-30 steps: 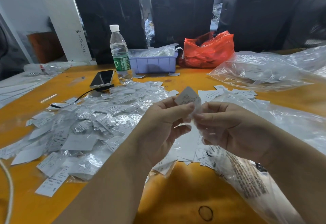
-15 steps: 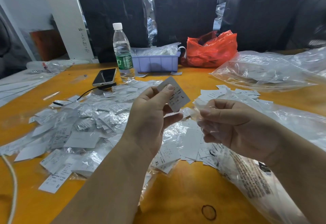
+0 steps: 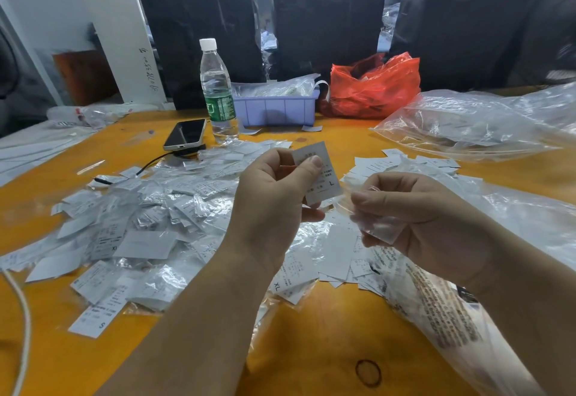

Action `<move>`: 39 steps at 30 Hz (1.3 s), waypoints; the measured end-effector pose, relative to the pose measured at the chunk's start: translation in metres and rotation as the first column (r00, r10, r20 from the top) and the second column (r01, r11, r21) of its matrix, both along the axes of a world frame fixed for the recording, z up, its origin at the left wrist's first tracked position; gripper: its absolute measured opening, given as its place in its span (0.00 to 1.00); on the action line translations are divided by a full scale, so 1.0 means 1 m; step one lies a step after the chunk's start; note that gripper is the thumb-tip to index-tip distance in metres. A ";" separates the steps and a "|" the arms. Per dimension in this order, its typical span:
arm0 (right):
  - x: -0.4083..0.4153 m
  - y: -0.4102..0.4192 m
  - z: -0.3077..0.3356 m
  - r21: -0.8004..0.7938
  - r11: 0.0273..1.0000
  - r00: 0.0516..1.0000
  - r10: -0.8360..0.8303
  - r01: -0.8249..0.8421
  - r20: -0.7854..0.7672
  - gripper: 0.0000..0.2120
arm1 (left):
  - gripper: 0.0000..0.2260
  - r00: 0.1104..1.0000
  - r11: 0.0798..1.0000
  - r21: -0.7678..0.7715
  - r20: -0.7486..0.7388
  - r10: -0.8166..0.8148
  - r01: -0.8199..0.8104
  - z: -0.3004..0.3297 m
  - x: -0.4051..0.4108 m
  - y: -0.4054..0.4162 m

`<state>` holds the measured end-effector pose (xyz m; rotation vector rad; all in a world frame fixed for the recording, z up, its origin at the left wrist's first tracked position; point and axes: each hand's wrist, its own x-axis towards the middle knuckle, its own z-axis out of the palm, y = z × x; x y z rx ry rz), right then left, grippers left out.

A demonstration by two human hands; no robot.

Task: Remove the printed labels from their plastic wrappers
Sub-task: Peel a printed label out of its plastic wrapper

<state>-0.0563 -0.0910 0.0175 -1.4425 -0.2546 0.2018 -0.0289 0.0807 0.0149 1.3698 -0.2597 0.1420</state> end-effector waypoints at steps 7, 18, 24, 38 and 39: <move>-0.001 0.002 -0.002 -0.141 0.989 0.997 -0.043 0.052 0.070 0.12 | 0.04 1.000 0.999 -0.021 0.004 -0.026 0.026 0.001 -0.002 -0.001; -0.002 0.005 -0.002 -0.148 0.984 0.989 -0.076 0.094 0.123 0.07 | 0.08 0.999 0.998 -0.045 0.000 -0.041 0.041 -0.003 -0.004 -0.007; -0.002 0.006 -0.004 -0.192 0.977 0.985 -0.059 0.090 0.161 0.08 | 0.08 1.000 0.999 -0.039 -0.004 -0.031 0.031 -0.006 -0.006 -0.012; -0.001 0.010 -0.008 -0.181 0.973 0.974 -0.108 0.145 0.197 0.10 | 0.08 0.989 0.982 -0.183 -0.128 -0.070 0.045 -0.007 -0.009 -0.018; -0.001 0.010 -0.008 -0.171 0.972 0.972 -0.125 0.160 0.201 0.10 | 0.07 0.992 0.988 -0.152 -0.115 -0.053 0.035 -0.007 -0.009 -0.018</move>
